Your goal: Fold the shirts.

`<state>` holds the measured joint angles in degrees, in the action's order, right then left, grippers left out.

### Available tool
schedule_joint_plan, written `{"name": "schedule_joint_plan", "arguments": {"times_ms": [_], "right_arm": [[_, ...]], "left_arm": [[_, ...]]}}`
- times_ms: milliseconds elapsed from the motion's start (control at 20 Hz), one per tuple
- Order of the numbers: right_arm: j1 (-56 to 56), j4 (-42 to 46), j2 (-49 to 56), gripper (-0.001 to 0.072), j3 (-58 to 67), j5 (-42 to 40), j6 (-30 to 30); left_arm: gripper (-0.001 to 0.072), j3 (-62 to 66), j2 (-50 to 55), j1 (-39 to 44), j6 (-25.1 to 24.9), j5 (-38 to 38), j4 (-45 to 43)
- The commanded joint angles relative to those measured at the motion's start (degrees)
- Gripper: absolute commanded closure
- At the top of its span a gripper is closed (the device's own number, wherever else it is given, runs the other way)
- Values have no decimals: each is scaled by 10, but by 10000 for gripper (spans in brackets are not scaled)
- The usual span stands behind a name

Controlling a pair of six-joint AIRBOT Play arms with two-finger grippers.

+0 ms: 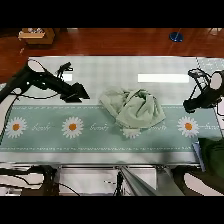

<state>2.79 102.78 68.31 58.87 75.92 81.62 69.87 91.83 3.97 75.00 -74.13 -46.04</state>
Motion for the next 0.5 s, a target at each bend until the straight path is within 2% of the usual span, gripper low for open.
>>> {"name": "schedule_joint_plan", "arguments": {"times_ms": [0, 150, 450], "right_arm": [[0, -22, 0, 124, -5, -21, -3], [0, -40, 0, 124, -5, -30, -3], [0, -55, 0, 124, -5, -42, -3]], "left_arm": [[73, -27, 41, 16, -38, 55, 81], [73, -27, 72, 24, -56, 67, 131], [73, 15, 108, 26, -53, 71, 131]]}}
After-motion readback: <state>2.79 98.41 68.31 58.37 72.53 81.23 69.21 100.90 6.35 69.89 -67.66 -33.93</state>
